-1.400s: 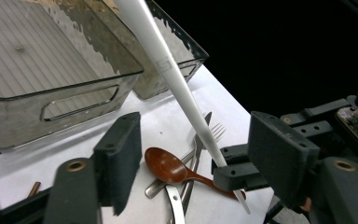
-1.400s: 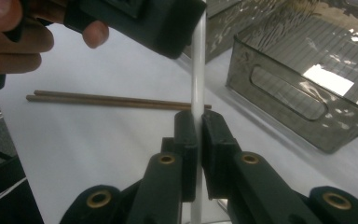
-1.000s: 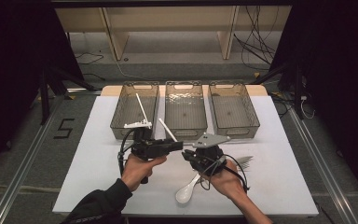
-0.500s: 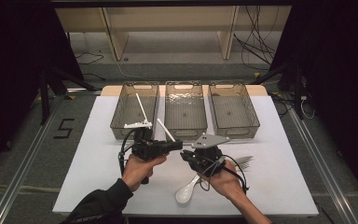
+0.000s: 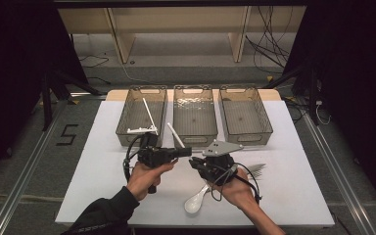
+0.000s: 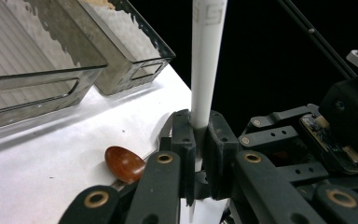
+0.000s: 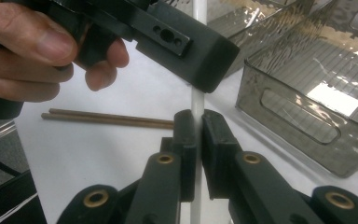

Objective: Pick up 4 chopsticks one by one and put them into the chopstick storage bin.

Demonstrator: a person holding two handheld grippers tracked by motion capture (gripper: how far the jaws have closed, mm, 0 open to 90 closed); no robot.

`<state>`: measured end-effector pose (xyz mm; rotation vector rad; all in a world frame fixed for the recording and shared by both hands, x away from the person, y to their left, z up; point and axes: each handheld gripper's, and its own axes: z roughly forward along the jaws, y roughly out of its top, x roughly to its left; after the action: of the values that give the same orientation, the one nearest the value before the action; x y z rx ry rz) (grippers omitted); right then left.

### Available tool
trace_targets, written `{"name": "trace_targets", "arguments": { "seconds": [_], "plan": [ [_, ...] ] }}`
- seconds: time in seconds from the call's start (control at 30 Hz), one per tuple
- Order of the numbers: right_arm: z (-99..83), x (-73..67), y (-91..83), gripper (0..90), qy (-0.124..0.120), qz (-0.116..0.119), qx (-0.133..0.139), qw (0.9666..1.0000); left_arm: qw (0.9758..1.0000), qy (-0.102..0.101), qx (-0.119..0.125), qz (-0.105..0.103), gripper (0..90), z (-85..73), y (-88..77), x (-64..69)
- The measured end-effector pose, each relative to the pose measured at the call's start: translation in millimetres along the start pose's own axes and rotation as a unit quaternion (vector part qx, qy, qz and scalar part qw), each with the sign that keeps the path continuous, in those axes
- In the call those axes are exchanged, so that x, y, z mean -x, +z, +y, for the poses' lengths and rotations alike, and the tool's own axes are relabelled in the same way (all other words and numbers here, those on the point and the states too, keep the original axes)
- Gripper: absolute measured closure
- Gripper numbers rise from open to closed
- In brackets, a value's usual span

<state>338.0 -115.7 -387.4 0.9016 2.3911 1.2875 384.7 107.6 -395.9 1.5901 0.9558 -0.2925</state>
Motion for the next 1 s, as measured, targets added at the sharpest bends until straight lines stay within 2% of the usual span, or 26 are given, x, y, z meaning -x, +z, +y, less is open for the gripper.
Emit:
{"name": "trace_targets", "arguments": {
  "seconds": [0.07,0.23,0.37,0.6,0.67,0.8,1.0],
  "plan": [
    [-0.1,0.8,-1.4,80.7,0.000,0.004,0.000,1.0000,0.9998,0.016,0.000,0.014,83.4,1.8,-2.3,1.6],
    [-3.9,5.8,-9.6,66.9,-0.003,0.007,-0.014,0.9999,0.9986,0.033,0.005,0.041,83.5,9.9,-14.2,-2.9],
    [-8.3,13.2,-15.6,57.7,0.002,0.004,-0.028,0.9996,0.9979,0.034,0.014,0.053,83.5,18.3,-25.6,-7.8],
    [-14.2,24.5,-21.8,43.8,0.020,-0.004,-0.045,0.9988,0.9970,0.031,0.031,0.064,83.5,33.0,-45.5,-16.6],
    [-16.3,27.5,-23.4,41.0,0.026,-0.003,-0.050,0.9984,0.9966,0.030,0.035,0.069,83.4,36.9,-51.0,-19.2],
    [-22.2,32.8,-28.1,37.9,0.039,-0.008,-0.057,0.9976,0.9942,0.045,0.037,0.091,83.4,47.0,-61.1,-23.0],
    [-29.7,38.0,-35.5,35.2,0.049,-0.018,-0.061,0.9968,0.9915,0.043,0.049,0.112,83.3,67.1,-77.3,-30.5]
  ]
}}
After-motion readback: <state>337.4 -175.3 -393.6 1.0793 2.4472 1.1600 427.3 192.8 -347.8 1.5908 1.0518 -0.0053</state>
